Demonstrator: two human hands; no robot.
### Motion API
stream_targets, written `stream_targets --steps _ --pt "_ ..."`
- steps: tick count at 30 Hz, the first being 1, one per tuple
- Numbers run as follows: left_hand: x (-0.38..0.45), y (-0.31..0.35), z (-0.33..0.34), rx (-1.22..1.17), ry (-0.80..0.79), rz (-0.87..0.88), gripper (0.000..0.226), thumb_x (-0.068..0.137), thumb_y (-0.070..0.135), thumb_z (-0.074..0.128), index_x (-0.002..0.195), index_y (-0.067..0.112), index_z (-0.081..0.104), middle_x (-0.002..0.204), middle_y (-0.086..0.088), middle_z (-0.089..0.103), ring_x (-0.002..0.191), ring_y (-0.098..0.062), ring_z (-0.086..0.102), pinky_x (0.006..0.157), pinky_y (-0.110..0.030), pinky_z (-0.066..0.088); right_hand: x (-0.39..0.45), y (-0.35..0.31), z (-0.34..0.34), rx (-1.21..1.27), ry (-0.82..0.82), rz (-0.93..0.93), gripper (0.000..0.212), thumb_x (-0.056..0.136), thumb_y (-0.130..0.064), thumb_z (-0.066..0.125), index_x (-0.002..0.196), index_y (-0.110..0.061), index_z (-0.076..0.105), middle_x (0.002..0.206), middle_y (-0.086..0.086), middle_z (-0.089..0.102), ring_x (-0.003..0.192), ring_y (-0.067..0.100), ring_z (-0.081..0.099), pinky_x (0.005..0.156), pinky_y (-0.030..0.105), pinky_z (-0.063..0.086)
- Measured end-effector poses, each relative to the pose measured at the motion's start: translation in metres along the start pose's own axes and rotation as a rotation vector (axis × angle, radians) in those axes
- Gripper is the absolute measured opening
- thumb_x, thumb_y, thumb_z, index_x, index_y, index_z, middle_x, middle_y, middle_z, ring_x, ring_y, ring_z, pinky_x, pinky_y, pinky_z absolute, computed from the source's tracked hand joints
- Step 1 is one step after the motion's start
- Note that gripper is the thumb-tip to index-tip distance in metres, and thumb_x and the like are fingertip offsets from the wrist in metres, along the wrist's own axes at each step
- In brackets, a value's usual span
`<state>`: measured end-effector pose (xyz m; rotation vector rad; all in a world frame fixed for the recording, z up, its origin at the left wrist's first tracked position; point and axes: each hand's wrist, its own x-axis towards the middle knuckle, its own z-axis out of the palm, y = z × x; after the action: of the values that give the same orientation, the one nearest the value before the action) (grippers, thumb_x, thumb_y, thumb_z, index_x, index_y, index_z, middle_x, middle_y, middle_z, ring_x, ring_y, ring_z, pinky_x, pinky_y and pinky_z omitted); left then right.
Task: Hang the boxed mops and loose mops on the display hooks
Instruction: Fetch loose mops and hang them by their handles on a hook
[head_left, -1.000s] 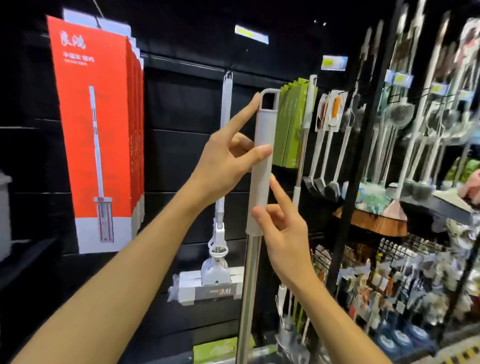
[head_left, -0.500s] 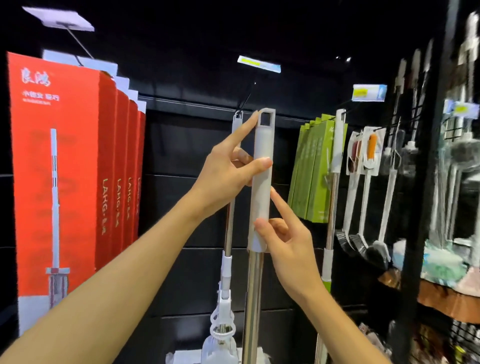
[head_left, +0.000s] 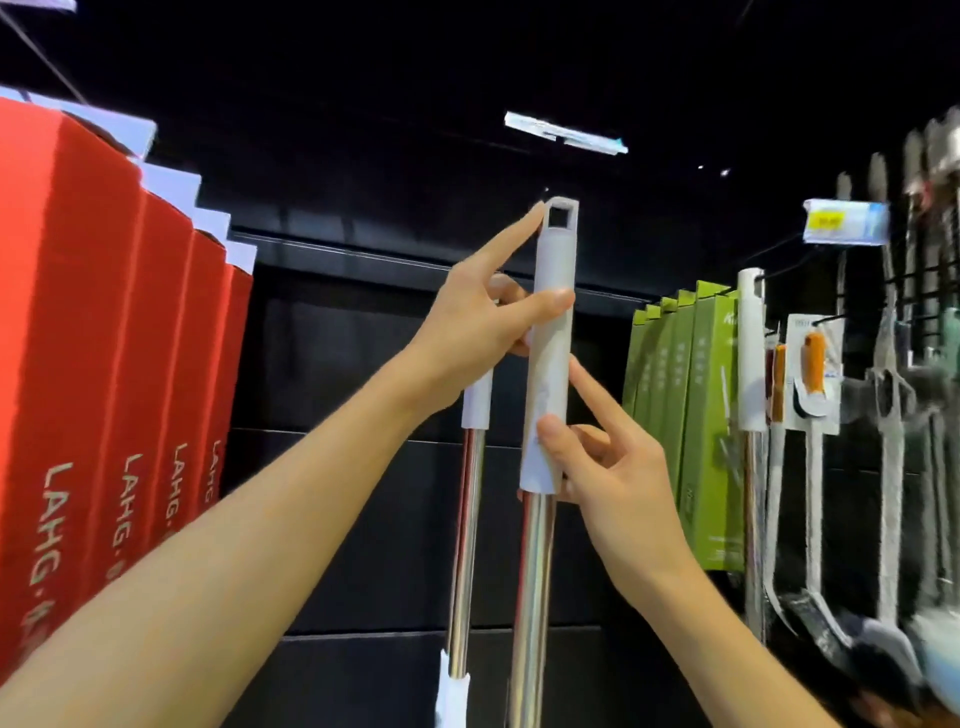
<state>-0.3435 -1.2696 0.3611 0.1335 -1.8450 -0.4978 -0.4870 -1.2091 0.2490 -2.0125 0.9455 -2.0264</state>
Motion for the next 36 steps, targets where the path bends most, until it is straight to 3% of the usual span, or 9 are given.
stream_targets --steps 7,14,21,25,28,30,32,36 --pt "0.048 -0.017 -0.009 0.037 -0.001 0.059 0.081 0.1 0.021 0.07 0.165 0.036 0.025 0.104 -0.023 0.073 0.09 -0.028 0.078 0.076 -0.032 0.064 0.054 0.023 -0.001 -0.018 0.008 -0.072 0.058 0.101 -0.029 0.064 0.153 -0.044 0.044 0.094 0.036 0.064 0.093 0.05 0.066 0.082 0.062 0.059" --pt "0.078 -0.031 -0.013 0.023 -0.009 0.078 0.08 0.1 0.018 0.071 0.164 0.037 0.026 0.106 -0.035 0.07 0.09 -0.033 0.078 0.078 -0.036 0.065 0.088 0.039 -0.002 0.006 0.005 -0.112 0.055 0.099 -0.035 0.066 0.148 -0.052 0.047 0.093 0.042 0.057 0.089 0.055 0.061 0.08 0.062 0.058" --pt "0.079 -0.054 -0.016 0.085 -0.01 0.074 0.08 0.099 0.018 0.071 0.163 0.038 0.028 0.103 -0.029 0.072 0.089 -0.027 0.078 0.076 -0.032 0.065 0.096 0.065 -0.002 -0.01 -0.016 -0.08 0.06 0.099 -0.035 0.065 0.153 -0.046 0.043 0.09 0.034 0.062 0.09 0.047 0.066 0.085 0.059 0.059" --pt "0.078 -0.071 -0.018 0.083 -0.005 0.022 0.082 0.098 0.019 0.073 0.164 0.038 0.028 0.103 -0.028 0.071 0.083 -0.024 0.076 0.076 -0.036 0.065 0.097 0.08 0.002 0.034 -0.026 -0.065 0.057 0.098 -0.033 0.066 0.147 -0.052 0.045 0.086 0.027 0.068 0.086 0.039 0.071 0.087 0.053 0.061" --pt "0.078 -0.084 -0.017 0.101 0.01 -0.013 0.082 0.098 0.02 0.073 0.164 0.038 0.027 0.104 -0.022 0.073 0.087 -0.032 0.076 0.077 -0.037 0.066 0.099 0.091 0.005 0.056 -0.031 -0.049 0.056 0.095 -0.036 0.067 0.143 -0.054 0.045 0.078 0.014 0.071 0.079 0.027 0.074 0.085 0.047 0.063" --pt "0.078 -0.092 -0.019 0.131 0.042 -0.035 0.082 0.097 0.022 0.073 0.164 0.039 0.027 0.106 -0.015 0.073 0.089 -0.034 0.076 0.076 -0.037 0.066 0.1 0.098 0.009 0.066 -0.035 -0.035 0.054 0.097 -0.033 0.067 0.138 -0.059 0.045 0.084 0.02 0.071 0.085 0.034 0.074 0.085 0.052 0.063" --pt "0.077 -0.098 -0.021 0.134 0.052 -0.053 0.082 0.097 0.021 0.073 0.163 0.04 0.028 0.109 -0.016 0.073 0.086 -0.03 0.077 0.077 -0.038 0.066 0.103 0.105 0.014 0.067 -0.04 -0.022 0.053 0.098 -0.032 0.067 0.138 -0.061 0.046 0.09 0.026 0.07 0.089 0.04 0.073 0.085 0.056 0.062" --pt "0.076 -0.104 -0.023 0.122 0.053 -0.068 0.08 0.099 0.02 0.071 0.163 0.039 0.028 0.11 -0.008 0.071 0.078 -0.018 0.077 0.08 -0.04 0.066 0.108 0.115 0.019 0.054 -0.053 -0.027 0.054 0.097 -0.036 0.066 0.139 -0.062 0.046 0.088 0.024 0.07 0.088 0.035 0.074 0.08 0.051 0.064"
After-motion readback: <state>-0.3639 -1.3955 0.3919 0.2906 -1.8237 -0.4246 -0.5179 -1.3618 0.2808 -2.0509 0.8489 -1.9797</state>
